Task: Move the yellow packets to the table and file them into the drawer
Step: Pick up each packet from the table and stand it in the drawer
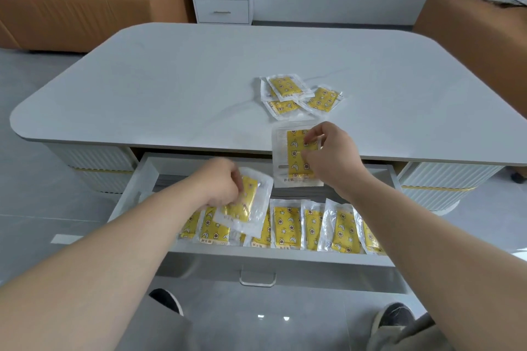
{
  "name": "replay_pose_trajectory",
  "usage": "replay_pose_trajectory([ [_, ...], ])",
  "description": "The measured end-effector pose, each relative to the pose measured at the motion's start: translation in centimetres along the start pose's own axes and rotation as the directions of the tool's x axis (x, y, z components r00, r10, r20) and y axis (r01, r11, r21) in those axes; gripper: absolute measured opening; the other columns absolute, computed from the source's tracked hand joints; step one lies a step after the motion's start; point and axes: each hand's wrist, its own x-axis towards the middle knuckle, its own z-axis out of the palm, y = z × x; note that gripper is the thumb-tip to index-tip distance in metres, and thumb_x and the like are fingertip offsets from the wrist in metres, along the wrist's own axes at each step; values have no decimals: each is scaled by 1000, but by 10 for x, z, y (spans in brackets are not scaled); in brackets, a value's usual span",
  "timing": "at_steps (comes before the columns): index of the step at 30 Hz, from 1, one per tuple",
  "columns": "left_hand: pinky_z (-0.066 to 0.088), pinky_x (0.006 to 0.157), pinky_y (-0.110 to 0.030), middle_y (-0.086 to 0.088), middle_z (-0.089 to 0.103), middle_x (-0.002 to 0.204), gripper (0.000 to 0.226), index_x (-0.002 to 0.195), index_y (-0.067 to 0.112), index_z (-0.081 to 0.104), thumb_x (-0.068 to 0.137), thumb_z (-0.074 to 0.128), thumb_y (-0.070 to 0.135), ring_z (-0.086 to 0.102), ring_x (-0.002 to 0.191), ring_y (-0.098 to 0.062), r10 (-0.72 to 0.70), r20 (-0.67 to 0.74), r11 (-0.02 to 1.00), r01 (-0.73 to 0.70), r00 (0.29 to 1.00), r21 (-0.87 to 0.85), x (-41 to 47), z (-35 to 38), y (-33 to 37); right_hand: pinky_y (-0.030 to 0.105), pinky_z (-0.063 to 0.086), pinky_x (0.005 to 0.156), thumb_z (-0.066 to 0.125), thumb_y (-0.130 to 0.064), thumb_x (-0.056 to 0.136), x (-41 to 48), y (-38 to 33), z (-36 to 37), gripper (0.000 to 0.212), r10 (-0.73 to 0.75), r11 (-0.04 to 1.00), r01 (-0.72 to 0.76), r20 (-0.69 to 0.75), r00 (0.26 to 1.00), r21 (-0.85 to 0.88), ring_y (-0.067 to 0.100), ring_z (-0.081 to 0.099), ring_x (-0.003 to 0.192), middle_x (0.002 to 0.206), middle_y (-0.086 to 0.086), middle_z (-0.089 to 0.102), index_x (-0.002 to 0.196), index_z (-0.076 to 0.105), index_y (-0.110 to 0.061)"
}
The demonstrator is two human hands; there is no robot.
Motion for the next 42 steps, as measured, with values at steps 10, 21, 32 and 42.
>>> replay_pose_trajectory([
  [10, 39, 60, -24, 6, 56, 88, 30, 89, 21, 55, 81, 82, 32, 53, 86, -14, -45, 148, 954, -2, 988, 299, 15, 30, -24, 16, 38, 43, 68, -2, 86, -24, 9, 3, 21, 33, 993, -5, 247, 969, -116, 11, 49, 61, 79, -5, 50, 94, 62, -19],
  [21, 51, 72, -31, 8, 62, 94, 58, 100, 23, 58, 69, 80, 66, 62, 89, -18, -80, 149, 800, -26, 986, 600, 16, 34, -13, 33, 63, 68, 74, -4, 88, -27, 24, 28, 18, 268, 957, -198, 392, 880, -210, 25, 72, 82, 94, 11, 70, 86, 59, -13],
  [32, 40, 53, -29, -7, 60, 92, 27, 96, 18, 62, 80, 54, -3, 52, 71, -19, -15, 110, 789, -56, 994, 611, 5, 22, -15, 37, 64, 77, 71, -21, 92, -27, 38, 77, 19, 290, 877, -16, 501, 815, -481, 21, 76, 74, 88, 10, 78, 98, 64, -4],
  [42, 59, 79, -38, -1, 66, 103, 13, 100, 17, 67, 88, 72, 19, 65, 88, -21, 71, 57, 837, -90, 996, 540, 0, 7, -10, 32, 52, 68, 70, -39, 92, -29, 40, 90, 26, 175, 699, 269, 524, 834, -663, 21, 62, 86, 94, 1, 63, 100, 59, -17],
])
